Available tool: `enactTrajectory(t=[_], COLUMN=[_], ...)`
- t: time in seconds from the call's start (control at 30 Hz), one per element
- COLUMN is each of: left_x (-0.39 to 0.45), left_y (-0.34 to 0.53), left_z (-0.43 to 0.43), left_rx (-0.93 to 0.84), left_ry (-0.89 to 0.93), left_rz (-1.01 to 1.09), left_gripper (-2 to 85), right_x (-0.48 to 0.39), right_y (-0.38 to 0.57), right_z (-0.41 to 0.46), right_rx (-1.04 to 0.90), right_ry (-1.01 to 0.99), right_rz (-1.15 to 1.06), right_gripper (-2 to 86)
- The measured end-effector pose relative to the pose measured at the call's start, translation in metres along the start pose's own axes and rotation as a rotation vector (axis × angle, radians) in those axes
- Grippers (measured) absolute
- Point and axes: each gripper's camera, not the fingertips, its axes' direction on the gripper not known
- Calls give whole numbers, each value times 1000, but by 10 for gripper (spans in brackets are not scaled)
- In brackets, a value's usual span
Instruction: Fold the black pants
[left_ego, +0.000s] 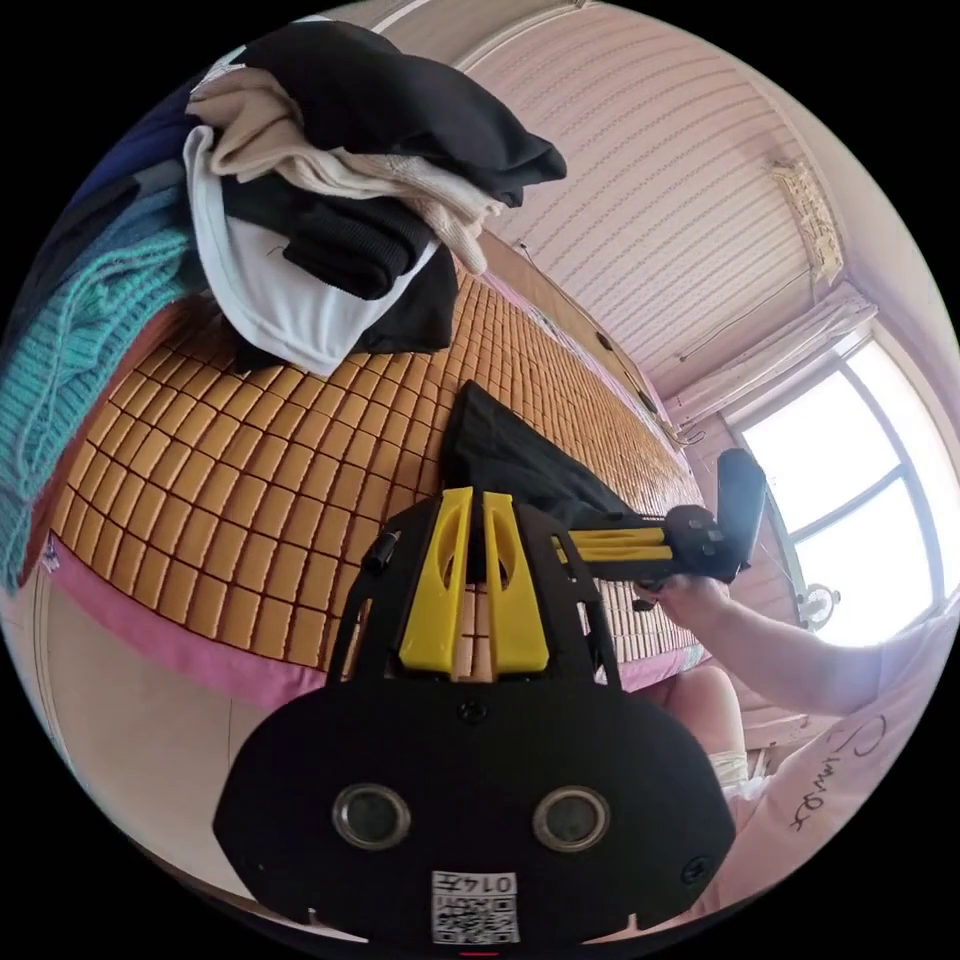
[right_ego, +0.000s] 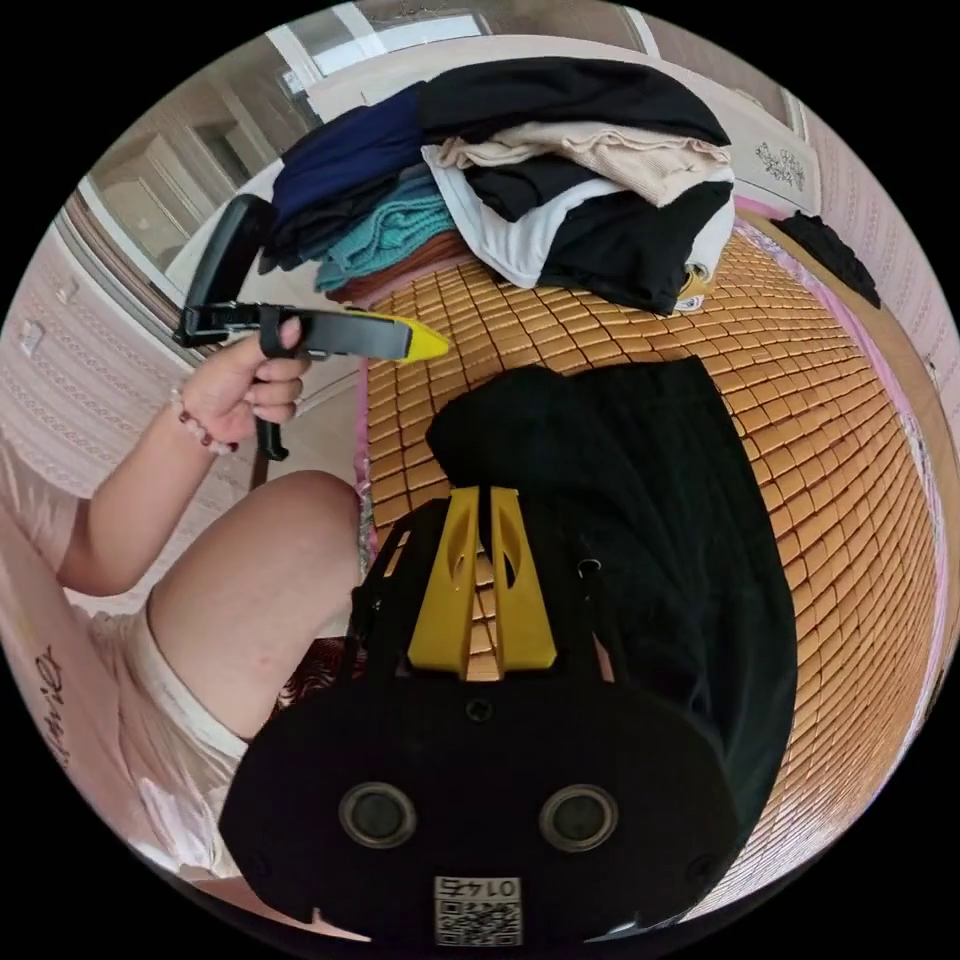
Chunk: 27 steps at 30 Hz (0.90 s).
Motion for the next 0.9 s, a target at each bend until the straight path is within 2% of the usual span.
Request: enactTrajectory(t=[0.07,0.17,0.3,0.4,0.53,0.67,0.77,0.83,0.9], left_x=[13,23,20,18,16,28,47,65,81], left_y=[19,41,61,77,101,121,132,138,139], left_z=[-3,-6,-2,-4,1,11,11,10,14], left_rx=[-41,-78,-99,-117,-194,-219,-170,-142,-153], left_ry=[-75,-229,-195,-128,-160,-161,-90,-108,-143], left_rz=[87,174,211,232,226,251,384,512,609], left_gripper=[16,20,27,33,36,45,74,83,107], right_x=[6,22,25,-7,-70,-85,-76,-69,-64], right_y=[-1,-2,5,9,8,-6,-14,-19,-22], right_z=[-17,-33,-46,-36,20,66,60,53,35], right_rx=[-64,-46,59,87,-52,-156,-139,-167,-117], right_ry=[-193,-286,-63,18,177,363,307,283,238], right_rz=[-12,36,106,2,-215,-231,-167,-148,-134], right_gripper=[18,25,35,44,64,73,6,-1,-4])
